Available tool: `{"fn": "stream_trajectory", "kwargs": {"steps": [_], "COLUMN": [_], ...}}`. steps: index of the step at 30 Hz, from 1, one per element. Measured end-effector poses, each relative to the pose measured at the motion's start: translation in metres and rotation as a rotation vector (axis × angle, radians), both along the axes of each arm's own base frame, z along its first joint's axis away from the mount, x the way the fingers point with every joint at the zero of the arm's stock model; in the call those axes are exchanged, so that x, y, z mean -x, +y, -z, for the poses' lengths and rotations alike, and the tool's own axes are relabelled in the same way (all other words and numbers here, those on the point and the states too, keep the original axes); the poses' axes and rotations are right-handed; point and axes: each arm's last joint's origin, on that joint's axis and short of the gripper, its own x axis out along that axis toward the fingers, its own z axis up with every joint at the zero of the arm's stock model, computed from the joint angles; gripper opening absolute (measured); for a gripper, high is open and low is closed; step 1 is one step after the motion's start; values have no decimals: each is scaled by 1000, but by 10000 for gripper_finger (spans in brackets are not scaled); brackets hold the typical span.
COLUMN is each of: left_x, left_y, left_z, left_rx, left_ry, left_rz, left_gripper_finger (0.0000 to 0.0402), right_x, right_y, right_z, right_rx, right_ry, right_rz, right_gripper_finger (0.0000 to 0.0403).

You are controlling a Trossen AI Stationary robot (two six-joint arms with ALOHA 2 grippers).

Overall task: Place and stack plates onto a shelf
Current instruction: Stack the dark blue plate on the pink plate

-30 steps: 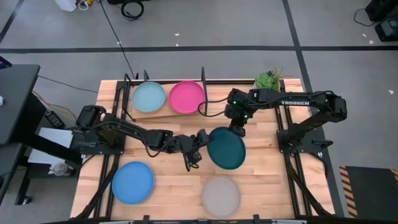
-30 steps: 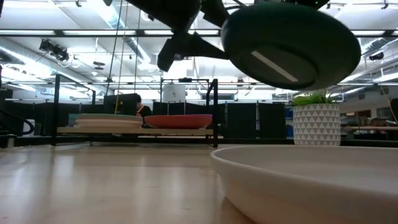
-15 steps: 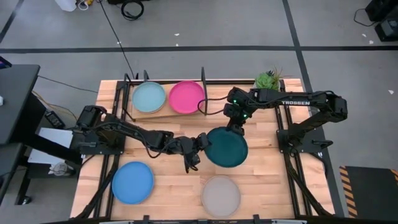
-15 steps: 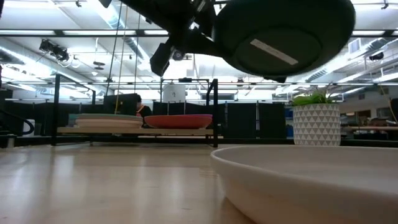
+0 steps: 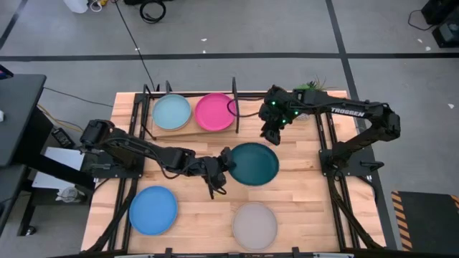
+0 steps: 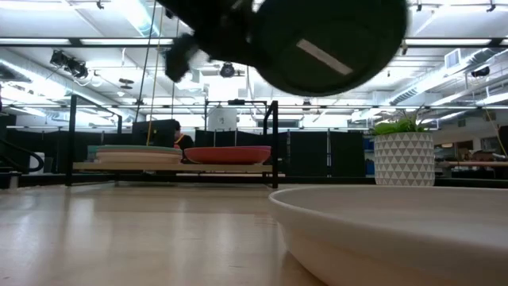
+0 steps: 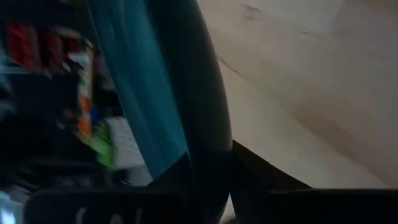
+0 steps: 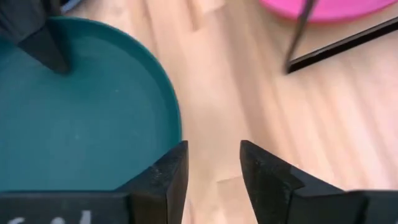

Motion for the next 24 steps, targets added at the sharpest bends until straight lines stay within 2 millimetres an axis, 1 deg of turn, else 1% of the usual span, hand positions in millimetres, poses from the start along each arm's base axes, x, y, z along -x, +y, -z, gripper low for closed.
{"fn": "stream_trajectory", "kwargs": {"steps": [3, 7, 11, 14, 16, 19, 24], "left_x": [17, 42, 61, 67, 67, 65, 64], "left_y": [0, 2, 13, 28, 39, 58, 94], "left_z": [-7, -12, -9, -6, -3, 3, 18], "left_rx": [75, 164, 149, 138, 135, 137, 125], "left_ry": [62, 142, 208, 230, 233, 227, 204], "left_rz": [-74, -223, -431, -576, -656, -724, -802], "left_gripper_finger": [55, 51, 51, 51, 51, 51, 50], "right_x": [6, 20, 33, 38, 39, 38, 34], "right_y": [1, 9, 19, 30, 37, 46, 56], "right_z": [-17, -33, -45, -52, -56, -56, -53], "right_rx": [61, 128, 193, 215, 233, 256, 287], "right_ry": [-33, -81, -113, -152, -175, -175, -161], "right_rz": [26, 45, 66, 57, 44, 20, -6], "right_gripper_finger": [153, 153, 153, 153, 153, 153, 153]}}
